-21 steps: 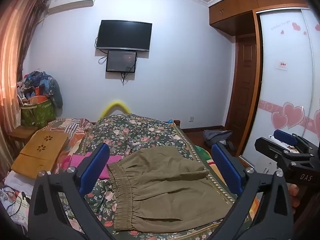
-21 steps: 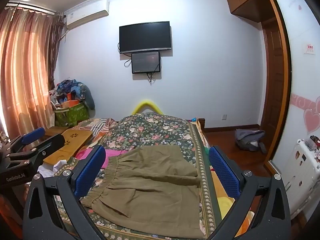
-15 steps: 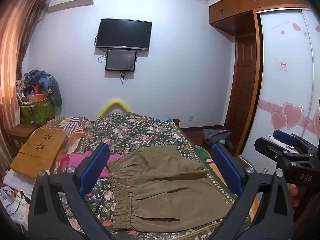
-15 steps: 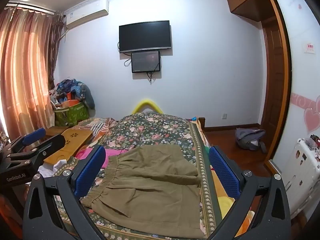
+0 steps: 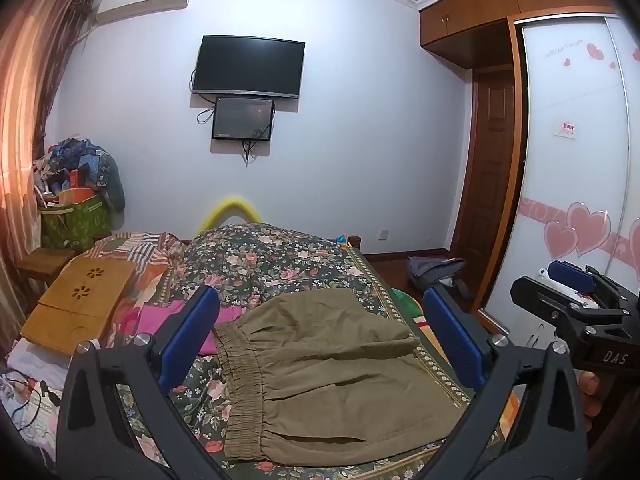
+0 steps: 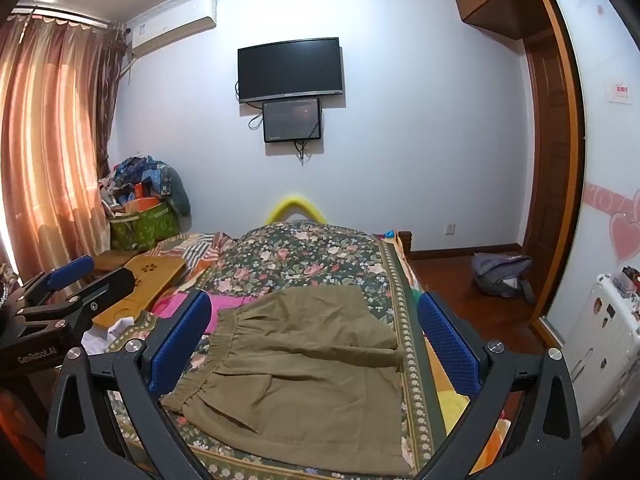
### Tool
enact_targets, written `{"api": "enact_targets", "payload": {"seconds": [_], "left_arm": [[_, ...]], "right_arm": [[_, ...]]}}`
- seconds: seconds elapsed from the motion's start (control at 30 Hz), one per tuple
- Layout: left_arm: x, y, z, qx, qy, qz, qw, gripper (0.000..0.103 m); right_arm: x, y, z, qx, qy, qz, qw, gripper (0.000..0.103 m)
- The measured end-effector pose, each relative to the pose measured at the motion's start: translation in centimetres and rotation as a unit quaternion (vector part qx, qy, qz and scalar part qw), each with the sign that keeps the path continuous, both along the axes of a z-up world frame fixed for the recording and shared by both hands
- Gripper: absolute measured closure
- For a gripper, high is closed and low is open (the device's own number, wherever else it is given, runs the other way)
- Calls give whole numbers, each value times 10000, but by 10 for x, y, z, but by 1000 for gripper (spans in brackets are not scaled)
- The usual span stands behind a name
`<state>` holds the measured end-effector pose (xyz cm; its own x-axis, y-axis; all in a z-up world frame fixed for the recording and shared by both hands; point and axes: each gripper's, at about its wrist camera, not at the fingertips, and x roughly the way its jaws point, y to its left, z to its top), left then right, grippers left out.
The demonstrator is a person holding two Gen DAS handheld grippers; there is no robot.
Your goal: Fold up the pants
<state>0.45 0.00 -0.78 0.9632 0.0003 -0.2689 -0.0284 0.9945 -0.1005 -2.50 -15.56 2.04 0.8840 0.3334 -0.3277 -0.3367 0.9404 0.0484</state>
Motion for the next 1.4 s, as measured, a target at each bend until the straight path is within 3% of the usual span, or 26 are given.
{"api": "enact_targets", "payload": {"seconds": [1.4], "left_arm": [[3, -3, 4, 123, 12, -28, 9999, 0]], "right_arm": [[3, 0, -4, -4, 51, -5, 10000, 0]]}}
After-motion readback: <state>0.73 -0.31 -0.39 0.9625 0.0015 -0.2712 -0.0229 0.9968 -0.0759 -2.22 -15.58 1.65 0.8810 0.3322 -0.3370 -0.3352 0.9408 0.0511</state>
